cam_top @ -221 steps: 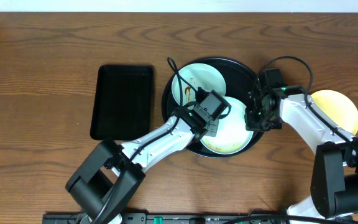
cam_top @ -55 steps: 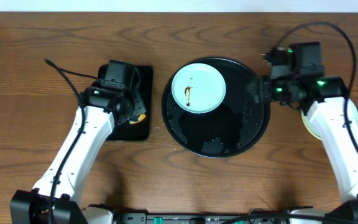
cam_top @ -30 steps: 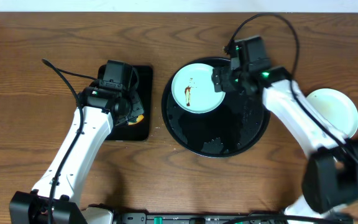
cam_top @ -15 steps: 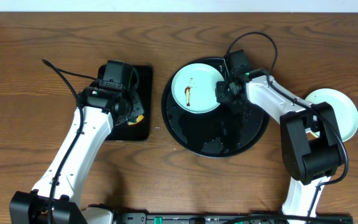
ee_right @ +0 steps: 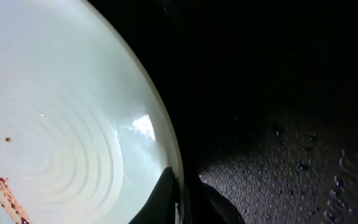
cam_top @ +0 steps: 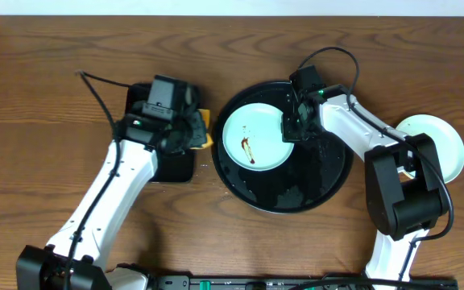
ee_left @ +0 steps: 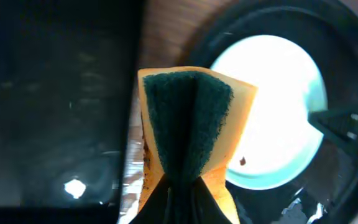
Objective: Clean dirty plates on tray and stack at the side
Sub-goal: 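Scrub the stained plate with the sponge held in the left gripper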
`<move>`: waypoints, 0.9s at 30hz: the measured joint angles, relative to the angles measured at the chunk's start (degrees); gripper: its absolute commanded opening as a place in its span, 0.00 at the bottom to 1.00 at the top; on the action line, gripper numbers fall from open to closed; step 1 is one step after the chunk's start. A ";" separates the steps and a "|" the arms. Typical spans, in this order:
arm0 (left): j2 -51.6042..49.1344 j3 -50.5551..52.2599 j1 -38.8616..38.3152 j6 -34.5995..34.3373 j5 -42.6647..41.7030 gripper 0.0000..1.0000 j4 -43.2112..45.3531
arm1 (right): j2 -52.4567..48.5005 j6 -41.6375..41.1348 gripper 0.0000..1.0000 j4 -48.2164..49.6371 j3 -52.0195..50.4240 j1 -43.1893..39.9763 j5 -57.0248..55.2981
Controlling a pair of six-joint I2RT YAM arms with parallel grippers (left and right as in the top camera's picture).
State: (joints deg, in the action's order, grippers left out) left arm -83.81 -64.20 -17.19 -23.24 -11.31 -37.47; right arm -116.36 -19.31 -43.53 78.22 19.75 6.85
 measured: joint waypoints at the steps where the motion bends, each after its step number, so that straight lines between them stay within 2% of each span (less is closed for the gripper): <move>1: -0.15 0.00 -0.83 0.15 -0.46 0.07 0.33 | 0.04 -0.04 0.01 -0.52 0.00 0.00 -0.04; 14: -10.12 0.00 -13.97 -0.94 -5.33 0.08 10.73 | 0.11 -0.44 0.01 -1.55 0.11 0.00 -0.22; 27: -20.81 0.00 -18.47 -3.15 -5.22 0.08 20.15 | 0.11 -0.66 0.01 -1.75 0.11 0.00 -0.24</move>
State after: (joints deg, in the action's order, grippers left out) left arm -104.62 -64.20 -35.66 -26.39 -16.53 -17.32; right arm -116.25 -19.97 -45.28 78.32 19.75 6.61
